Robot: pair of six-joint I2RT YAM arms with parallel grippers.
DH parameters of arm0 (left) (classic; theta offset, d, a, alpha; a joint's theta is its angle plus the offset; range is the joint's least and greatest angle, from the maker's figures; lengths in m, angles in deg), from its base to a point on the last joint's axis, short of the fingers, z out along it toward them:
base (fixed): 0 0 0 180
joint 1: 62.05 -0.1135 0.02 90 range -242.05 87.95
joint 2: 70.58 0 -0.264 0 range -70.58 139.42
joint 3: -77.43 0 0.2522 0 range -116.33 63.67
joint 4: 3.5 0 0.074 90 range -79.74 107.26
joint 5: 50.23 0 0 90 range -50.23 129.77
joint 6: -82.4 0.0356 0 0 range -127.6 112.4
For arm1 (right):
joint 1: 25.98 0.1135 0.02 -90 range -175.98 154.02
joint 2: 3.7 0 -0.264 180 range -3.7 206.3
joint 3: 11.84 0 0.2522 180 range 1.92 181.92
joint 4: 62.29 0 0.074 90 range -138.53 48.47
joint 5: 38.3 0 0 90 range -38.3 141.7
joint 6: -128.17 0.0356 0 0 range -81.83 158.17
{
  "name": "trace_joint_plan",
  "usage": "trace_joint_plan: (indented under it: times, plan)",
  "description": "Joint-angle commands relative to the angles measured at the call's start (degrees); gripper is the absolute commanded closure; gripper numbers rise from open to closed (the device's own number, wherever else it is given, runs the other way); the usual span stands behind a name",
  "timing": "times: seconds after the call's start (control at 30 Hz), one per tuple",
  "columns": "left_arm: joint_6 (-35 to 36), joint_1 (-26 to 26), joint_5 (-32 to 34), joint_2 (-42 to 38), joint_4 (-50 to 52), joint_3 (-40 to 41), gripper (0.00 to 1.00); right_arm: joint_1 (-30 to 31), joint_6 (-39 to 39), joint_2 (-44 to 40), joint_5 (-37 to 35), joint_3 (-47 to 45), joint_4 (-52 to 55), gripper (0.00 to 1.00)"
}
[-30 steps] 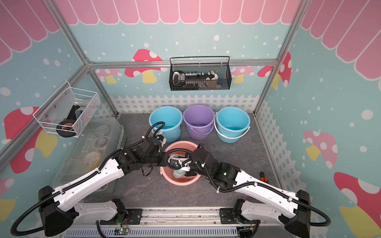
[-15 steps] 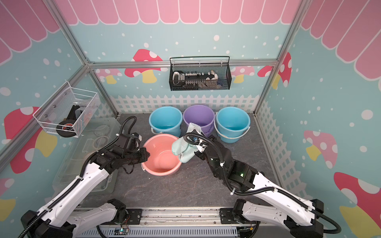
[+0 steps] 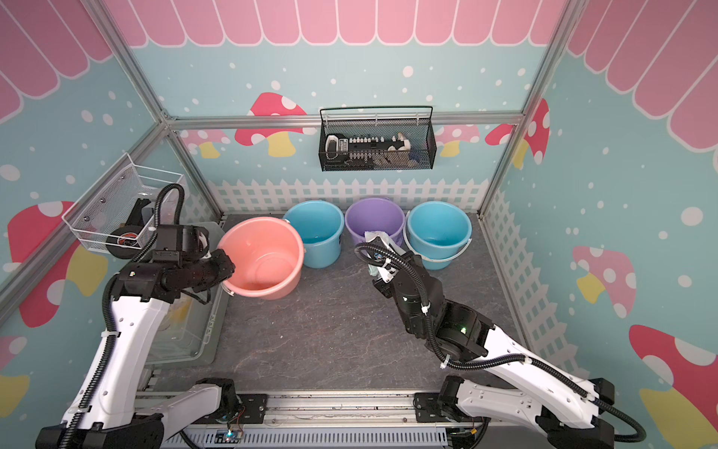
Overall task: Wipe the inside of the bucket with a cloth
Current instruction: Place the bucket at the corner of the board.
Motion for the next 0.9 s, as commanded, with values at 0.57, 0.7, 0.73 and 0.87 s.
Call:
trace_joint_plan:
  times: [0.57,0.7,0.73,0.87]
  plan:
    - [-14.32,-0.87,24.87,29.06,-4.83,-36.46,1.0,-0.2,-2.39,0.65,0.1,4.93,-0.57,1.0]
    - [-19.12,-0.86,25.75,32.02,-7.02,-35.95,1.0,-0.18,-3.22,0.84,0.1,4.93,-0.56,1.0]
    - [-20.4,-0.86,25.77,32.72,-7.28,-35.65,1.0,-0.16,-3.43,0.96,0.1,5.0,-0.51,1.0]
    - [-22.95,0.38,26.59,35.16,-8.11,-33.85,1.0,-0.14,-3.36,0.91,0.36,5.11,-0.2,1.0]
